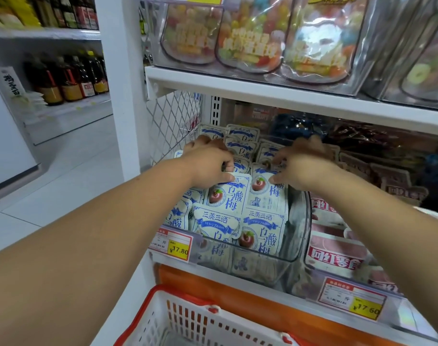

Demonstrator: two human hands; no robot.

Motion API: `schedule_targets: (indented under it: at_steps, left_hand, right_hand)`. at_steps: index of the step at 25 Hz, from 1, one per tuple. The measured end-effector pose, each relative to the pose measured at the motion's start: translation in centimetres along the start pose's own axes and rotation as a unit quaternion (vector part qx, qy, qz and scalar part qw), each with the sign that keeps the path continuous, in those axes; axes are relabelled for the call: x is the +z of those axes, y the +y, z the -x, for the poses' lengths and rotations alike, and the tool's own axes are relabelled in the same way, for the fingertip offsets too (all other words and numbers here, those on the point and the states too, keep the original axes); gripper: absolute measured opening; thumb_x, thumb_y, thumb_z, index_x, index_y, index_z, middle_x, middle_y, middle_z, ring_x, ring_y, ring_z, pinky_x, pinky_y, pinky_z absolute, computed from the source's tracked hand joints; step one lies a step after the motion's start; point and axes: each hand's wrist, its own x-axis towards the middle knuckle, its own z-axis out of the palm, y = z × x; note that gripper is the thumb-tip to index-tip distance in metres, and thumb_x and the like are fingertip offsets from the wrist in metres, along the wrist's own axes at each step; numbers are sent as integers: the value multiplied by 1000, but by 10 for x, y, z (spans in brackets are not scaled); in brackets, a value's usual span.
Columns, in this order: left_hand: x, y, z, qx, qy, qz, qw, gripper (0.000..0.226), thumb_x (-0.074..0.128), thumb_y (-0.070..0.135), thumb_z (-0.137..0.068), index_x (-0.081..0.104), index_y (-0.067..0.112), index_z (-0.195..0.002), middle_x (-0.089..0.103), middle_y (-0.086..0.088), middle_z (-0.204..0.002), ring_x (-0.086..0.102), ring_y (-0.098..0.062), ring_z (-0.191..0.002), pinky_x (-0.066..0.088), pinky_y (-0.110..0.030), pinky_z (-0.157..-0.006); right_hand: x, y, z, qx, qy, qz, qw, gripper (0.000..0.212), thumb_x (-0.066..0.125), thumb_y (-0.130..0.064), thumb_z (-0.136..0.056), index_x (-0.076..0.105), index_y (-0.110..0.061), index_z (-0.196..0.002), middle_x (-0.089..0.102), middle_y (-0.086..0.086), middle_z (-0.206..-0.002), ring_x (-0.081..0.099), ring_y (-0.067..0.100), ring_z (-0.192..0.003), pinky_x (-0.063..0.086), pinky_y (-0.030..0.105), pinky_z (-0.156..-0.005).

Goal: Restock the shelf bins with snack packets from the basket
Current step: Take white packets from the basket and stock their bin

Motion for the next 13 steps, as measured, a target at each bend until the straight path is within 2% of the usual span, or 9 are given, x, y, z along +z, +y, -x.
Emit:
schedule_targets:
  at_steps: [4,6,7,8,10,12,13]
  left_hand:
    - [-2,8,11,-12,-1,15,1000,27,59,48,-90,60,33,-112,47,3,-139,24,-28,-136,24,-43,-106]
    - [-7,11,24,-15,-5,18,1000,39,57,49,-91,55,34,-128,43,-1,-146,23,-29,-139,23,-45,-110]
    - [-8,12,32,-12,11,22,1000,42,56,48,-92,52,34,-132,41,-1,-148,23,-28,-140,23,-44,-112]
    - [-9,16,42,-2,46,33,998,43,56,45,-93,52,33,-134,41,0,-148,24,-26,-139,23,-42,-113]
    - [-6,26,72,46,167,64,983,36,57,35,-94,57,27,-129,51,0,-140,36,-23,-131,29,-40,-111]
    - [5,40,116,119,292,86,945,25,54,26,-93,66,20,-114,64,-1,-114,51,-23,-108,40,-37,-96]
    - [16,48,139,147,310,98,934,23,52,24,-92,67,18,-108,65,0,-104,53,-21,-98,41,-34,-89]
  right_hand:
    - [0,6,12,-13,14,-32,999,40,63,-55,-85,61,-38,-121,50,6,-130,27,34,-129,34,47,-106]
    - [1,13,24,-11,57,-91,994,37,62,-53,-87,62,-38,-121,54,4,-126,37,33,-127,40,43,-102]
    - [2,16,32,-13,103,-135,985,34,62,-51,-88,63,-37,-119,58,3,-122,44,32,-123,43,42,-99]
    - [2,18,46,-20,164,-177,970,30,62,-47,-88,65,-35,-116,62,1,-115,50,30,-117,45,40,-96]
    - [8,14,87,-55,271,-274,921,22,62,-33,-91,67,-29,-112,64,-5,-100,53,22,-102,42,34,-89]
    - [23,0,141,-104,316,-381,863,17,60,-20,-91,67,-24,-106,59,-9,-86,50,13,-84,39,26,-78]
    - [36,-7,165,-118,308,-418,846,17,58,-17,-89,66,-23,-103,56,-11,-80,48,9,-76,39,22,-73]
